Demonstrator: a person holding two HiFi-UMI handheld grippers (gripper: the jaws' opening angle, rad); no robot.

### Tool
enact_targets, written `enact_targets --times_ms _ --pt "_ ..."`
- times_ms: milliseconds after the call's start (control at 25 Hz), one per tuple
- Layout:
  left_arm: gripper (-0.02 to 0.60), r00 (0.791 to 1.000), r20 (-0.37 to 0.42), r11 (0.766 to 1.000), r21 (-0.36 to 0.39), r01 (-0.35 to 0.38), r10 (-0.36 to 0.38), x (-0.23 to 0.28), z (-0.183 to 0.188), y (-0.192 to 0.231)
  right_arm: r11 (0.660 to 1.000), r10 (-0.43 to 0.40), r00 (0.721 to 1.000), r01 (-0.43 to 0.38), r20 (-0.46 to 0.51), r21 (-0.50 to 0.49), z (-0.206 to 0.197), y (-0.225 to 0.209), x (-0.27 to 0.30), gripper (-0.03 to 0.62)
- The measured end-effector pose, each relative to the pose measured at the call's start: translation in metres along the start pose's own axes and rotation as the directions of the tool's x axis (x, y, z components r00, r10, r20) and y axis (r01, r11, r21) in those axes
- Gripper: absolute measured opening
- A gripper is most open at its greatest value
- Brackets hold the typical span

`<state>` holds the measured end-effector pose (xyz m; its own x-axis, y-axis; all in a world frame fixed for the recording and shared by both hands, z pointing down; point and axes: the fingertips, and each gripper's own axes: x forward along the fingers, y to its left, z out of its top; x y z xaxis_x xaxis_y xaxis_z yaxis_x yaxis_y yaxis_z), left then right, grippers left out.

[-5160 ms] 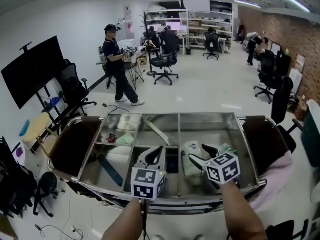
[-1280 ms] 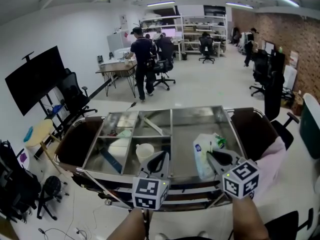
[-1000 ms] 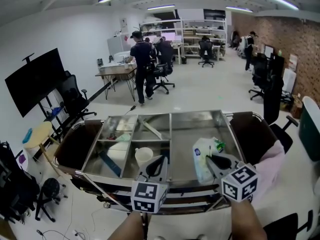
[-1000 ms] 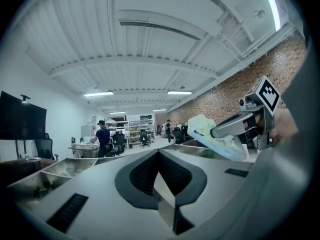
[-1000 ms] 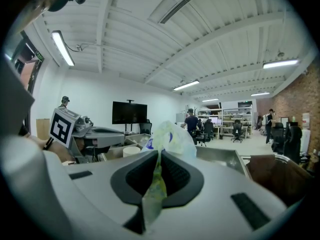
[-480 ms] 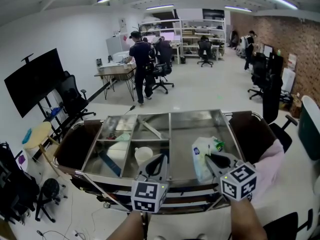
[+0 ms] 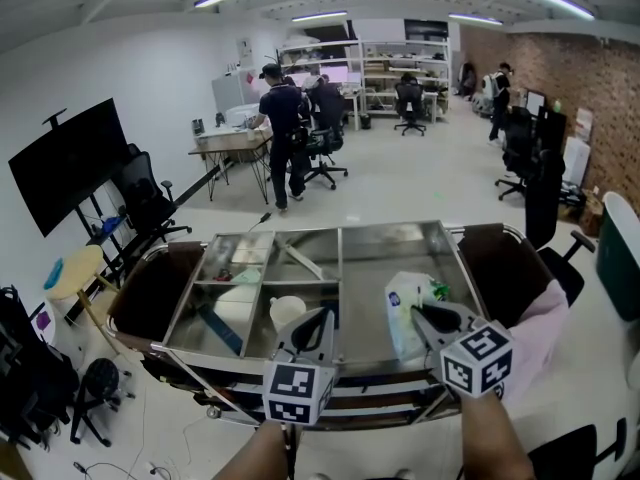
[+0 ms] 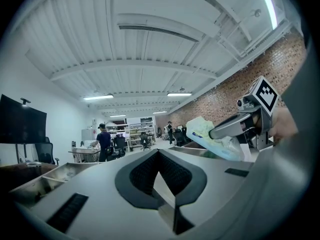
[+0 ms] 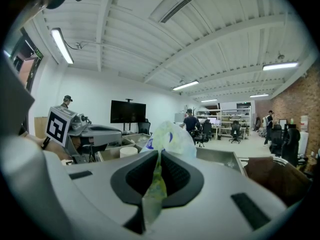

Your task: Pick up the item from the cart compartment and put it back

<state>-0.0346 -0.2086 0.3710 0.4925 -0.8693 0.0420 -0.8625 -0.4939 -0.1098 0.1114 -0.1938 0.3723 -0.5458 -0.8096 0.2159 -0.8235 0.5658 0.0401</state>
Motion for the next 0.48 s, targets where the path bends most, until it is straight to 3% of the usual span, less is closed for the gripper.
enact_targets --times_ms 480 --pt "0.0 1.0 -0.007 1.0 0.015 -0.002 0.002 0.022 0.001 0.004 0.999 -0.043 0.999 0.043 -0.032 -0.02 0.003 -0.037 0.047 0.032"
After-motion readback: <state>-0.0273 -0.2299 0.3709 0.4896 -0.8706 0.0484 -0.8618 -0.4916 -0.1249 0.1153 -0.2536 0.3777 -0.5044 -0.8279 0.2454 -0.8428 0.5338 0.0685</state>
